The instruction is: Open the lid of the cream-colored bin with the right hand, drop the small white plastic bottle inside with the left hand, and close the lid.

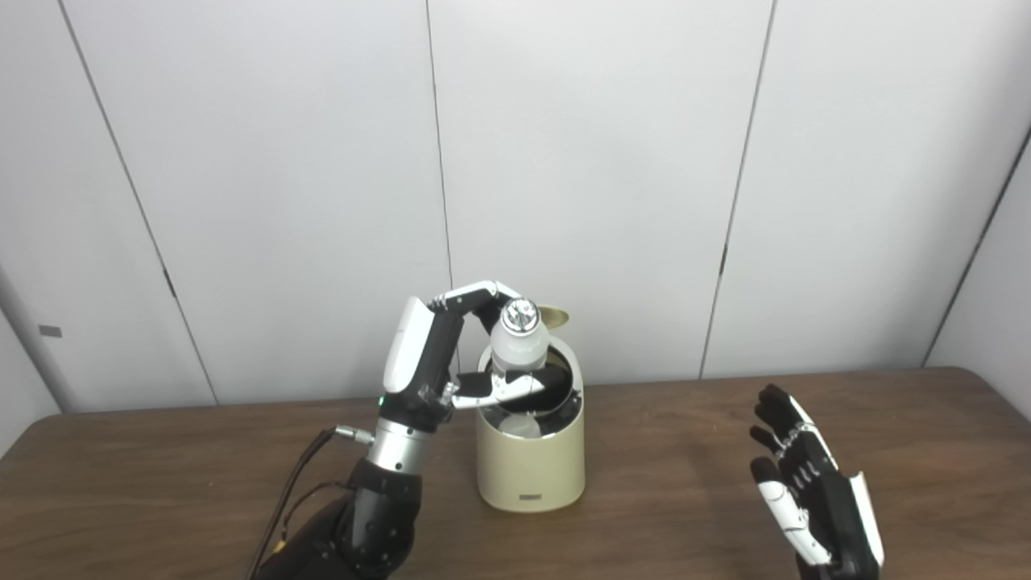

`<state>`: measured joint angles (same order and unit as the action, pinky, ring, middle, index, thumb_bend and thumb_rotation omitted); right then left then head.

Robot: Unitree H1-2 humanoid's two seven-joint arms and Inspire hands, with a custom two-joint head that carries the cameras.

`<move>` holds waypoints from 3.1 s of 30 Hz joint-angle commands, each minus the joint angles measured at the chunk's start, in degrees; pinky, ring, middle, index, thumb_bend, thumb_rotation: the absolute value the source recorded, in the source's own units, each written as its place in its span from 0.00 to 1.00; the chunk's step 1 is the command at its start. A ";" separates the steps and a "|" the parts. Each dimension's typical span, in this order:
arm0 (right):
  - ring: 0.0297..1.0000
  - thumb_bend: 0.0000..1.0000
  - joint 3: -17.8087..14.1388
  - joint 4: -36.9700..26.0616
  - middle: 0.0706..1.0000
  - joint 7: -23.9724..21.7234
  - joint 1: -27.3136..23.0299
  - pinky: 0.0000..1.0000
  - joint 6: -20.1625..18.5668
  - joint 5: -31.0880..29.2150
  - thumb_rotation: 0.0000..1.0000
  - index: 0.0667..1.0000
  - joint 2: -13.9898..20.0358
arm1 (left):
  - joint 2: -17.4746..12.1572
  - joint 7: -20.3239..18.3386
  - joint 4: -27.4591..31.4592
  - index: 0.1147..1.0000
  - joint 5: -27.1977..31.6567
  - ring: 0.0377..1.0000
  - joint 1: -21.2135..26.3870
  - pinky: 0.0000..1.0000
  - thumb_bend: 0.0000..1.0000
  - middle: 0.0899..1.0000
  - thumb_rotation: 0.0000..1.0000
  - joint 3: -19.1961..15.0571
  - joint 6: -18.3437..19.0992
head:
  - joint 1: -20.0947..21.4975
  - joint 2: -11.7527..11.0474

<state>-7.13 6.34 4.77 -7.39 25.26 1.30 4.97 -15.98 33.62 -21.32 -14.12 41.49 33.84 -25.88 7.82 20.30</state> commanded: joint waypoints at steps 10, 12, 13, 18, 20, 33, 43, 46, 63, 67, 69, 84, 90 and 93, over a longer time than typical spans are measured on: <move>0.89 0.50 1.43 3.40 0.89 0.78 3.97 0.83 1.66 -0.08 0.63 0.86 -2.24 | 0.44 5.68 -3.82 0.41 -3.34 0.38 4.33 0.32 0.50 0.46 0.00 2.78 -1.04 | 0.81 0.25; 0.89 0.50 1.44 3.38 0.89 0.76 4.07 0.83 1.66 -0.18 0.62 0.86 -2.26 | 0.45 6.26 -4.27 0.41 -2.99 0.39 4.47 0.33 0.50 0.46 0.00 3.69 -1.04 | 0.82 0.29; 0.89 0.50 1.43 3.37 0.89 0.82 4.12 0.83 1.66 -0.17 0.62 0.86 -2.28 | 0.48 6.34 -4.36 0.41 -2.65 0.41 4.48 0.35 0.50 0.46 0.00 3.98 -1.04 | 0.84 0.28; 0.88 0.52 1.37 3.40 0.88 1.14 4.24 0.83 1.66 -0.13 0.62 0.85 -2.40 | 0.70 6.68 -4.89 0.40 -2.06 0.43 4.64 0.37 0.50 0.45 0.00 4.68 -1.04 | 0.90 0.32; 0.89 0.51 1.34 3.56 0.88 1.04 4.20 0.83 1.66 -0.33 0.62 0.85 -2.36 | 0.76 7.09 -5.40 0.40 -2.13 0.42 4.86 0.36 0.50 0.46 0.00 5.08 -1.04 | 0.90 0.32; 0.88 0.56 1.65 3.53 0.88 1.02 4.30 0.83 1.66 -0.27 0.63 0.85 -2.32 | 0.30 8.80 -6.64 0.41 -1.91 0.42 5.34 0.20 0.50 0.44 0.00 7.72 -1.04 | 1.13 -0.31; 0.89 0.51 1.96 3.36 0.88 1.51 4.43 0.84 1.65 -0.09 0.61 0.85 -2.49 | -2.26 11.12 -7.21 0.38 -3.99 0.45 6.73 0.39 0.50 0.46 0.00 13.50 -1.04 | 1.31 -0.68; 0.88 0.53 2.00 3.59 0.88 1.48 4.41 0.84 1.64 -0.14 0.62 0.85 -2.44 | -3.24 13.59 -7.67 0.38 -5.97 0.45 7.47 0.39 0.50 0.46 0.00 16.34 -1.04 | 1.26 -0.79; 0.89 0.51 2.40 4.01 0.88 1.89 4.26 0.83 1.66 0.19 0.61 0.85 -2.31 | -6.00 22.91 -9.86 0.38 -14.37 0.45 11.43 0.38 0.50 0.45 0.00 25.23 -1.04 | 1.27 -0.87; 0.89 0.52 2.58 4.01 0.88 2.08 4.26 0.83 1.65 0.40 0.61 0.85 -2.36 | -6.26 22.08 -9.61 0.38 -13.27 0.45 11.62 0.38 0.50 0.46 0.00 25.44 -1.04 | 1.27 -0.94; 0.89 0.52 2.66 4.22 0.89 2.02 4.16 0.84 1.65 0.37 0.61 0.85 -2.28 | -6.27 22.56 -9.94 0.38 -13.37 0.44 11.87 0.37 0.50 0.46 0.00 25.86 -1.04 | 1.26 -1.05; 0.89 0.53 3.97 3.98 0.89 3.60 4.01 0.84 1.65 1.63 0.64 0.86 -2.07 | -6.95 22.33 -8.71 0.38 -12.92 0.44 13.30 0.37 0.50 0.46 0.00 27.09 -1.04 | 1.29 -1.92; 0.89 0.55 4.60 4.14 0.89 4.25 3.90 0.84 1.66 1.86 0.65 0.85 -2.04 | -6.88 22.78 -8.80 0.38 -13.24 0.45 14.42 0.37 0.50 0.46 0.00 27.88 -1.04 | 1.57 -2.28; 0.89 0.56 4.78 4.30 0.89 4.39 3.79 0.84 1.66 1.67 0.65 0.86 -2.07 | -6.77 23.18 -9.06 0.38 -13.57 0.44 15.18 0.36 0.50 0.46 0.00 28.34 -1.04 | 1.60 -2.45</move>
<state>-4.07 6.09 8.77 -7.22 25.88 2.96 4.96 -22.03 55.24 -31.41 -27.40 52.28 62.78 -26.04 9.40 17.93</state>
